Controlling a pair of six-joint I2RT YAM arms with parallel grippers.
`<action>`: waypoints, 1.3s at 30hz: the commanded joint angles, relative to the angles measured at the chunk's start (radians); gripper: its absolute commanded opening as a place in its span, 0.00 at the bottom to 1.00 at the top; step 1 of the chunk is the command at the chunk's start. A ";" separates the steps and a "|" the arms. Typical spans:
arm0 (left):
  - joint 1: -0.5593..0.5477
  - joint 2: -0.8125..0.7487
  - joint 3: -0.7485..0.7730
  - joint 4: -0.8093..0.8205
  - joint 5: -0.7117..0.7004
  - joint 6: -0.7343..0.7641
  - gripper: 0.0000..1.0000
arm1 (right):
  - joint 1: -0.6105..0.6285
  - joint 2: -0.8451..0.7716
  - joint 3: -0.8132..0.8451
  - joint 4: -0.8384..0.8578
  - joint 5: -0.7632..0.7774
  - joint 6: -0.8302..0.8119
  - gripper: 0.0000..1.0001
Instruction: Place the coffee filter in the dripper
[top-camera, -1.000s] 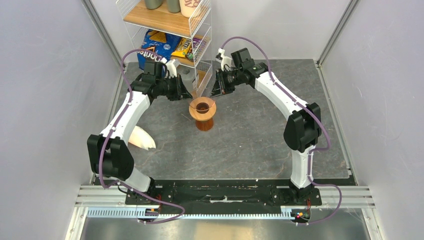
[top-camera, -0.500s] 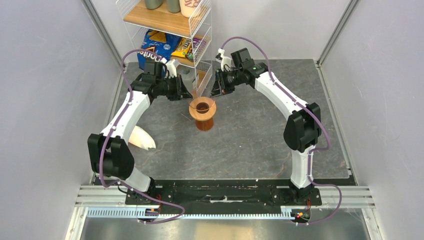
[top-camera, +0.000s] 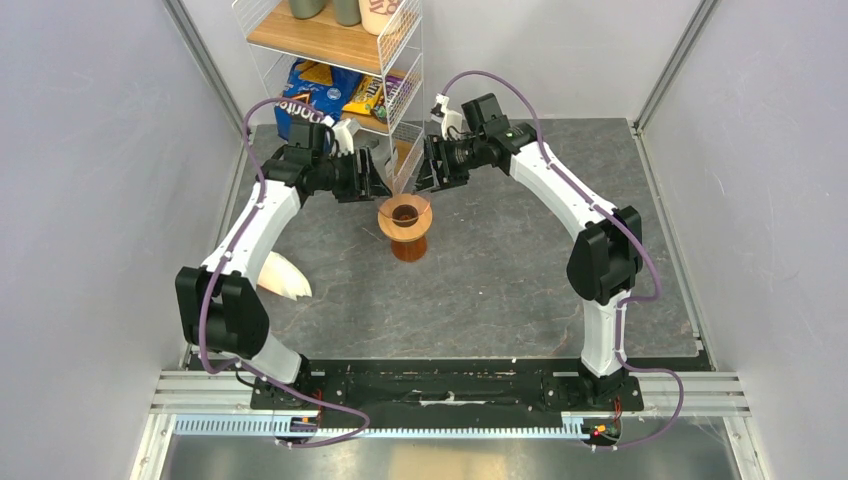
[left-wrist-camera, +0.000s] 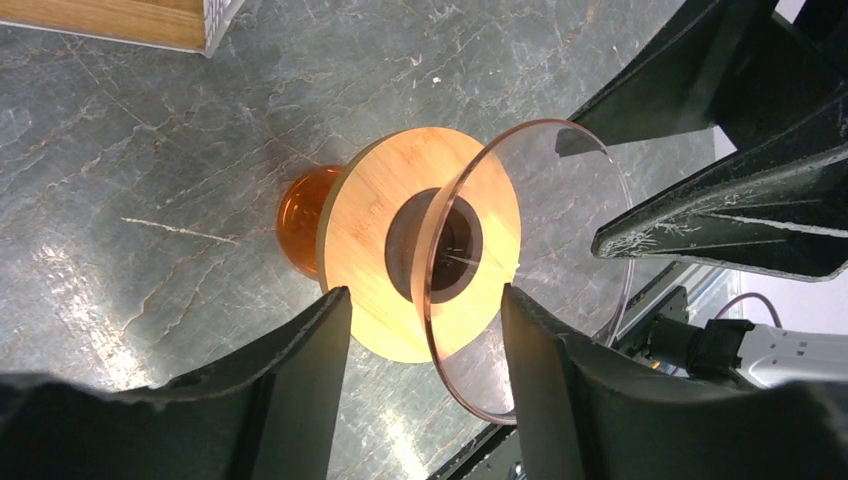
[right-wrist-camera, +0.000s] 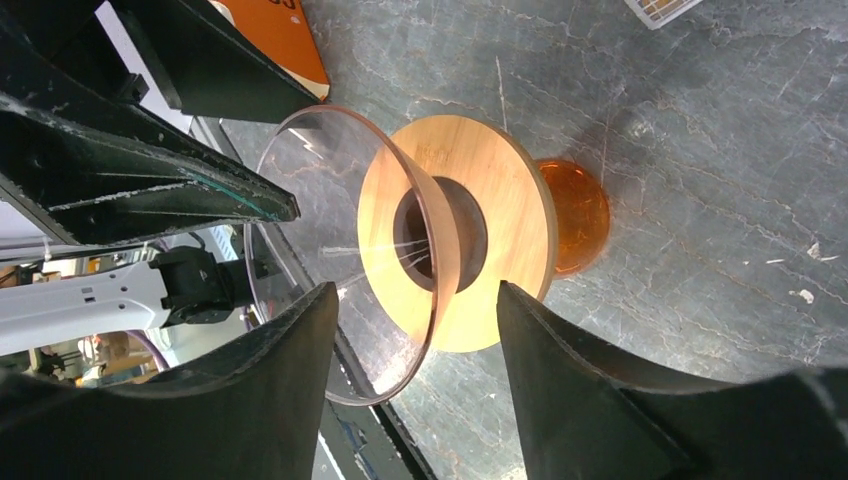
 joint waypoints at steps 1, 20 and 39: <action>0.000 -0.053 0.056 0.001 0.025 0.009 0.68 | 0.000 -0.037 0.054 0.028 -0.040 0.013 0.70; 0.225 -0.305 0.183 -0.522 0.127 0.565 0.88 | -0.005 -0.341 -0.074 0.023 -0.049 -0.141 0.97; 0.288 -0.132 0.211 -1.020 -0.125 1.860 0.81 | 0.085 -0.521 -0.353 0.005 -0.004 -0.274 0.96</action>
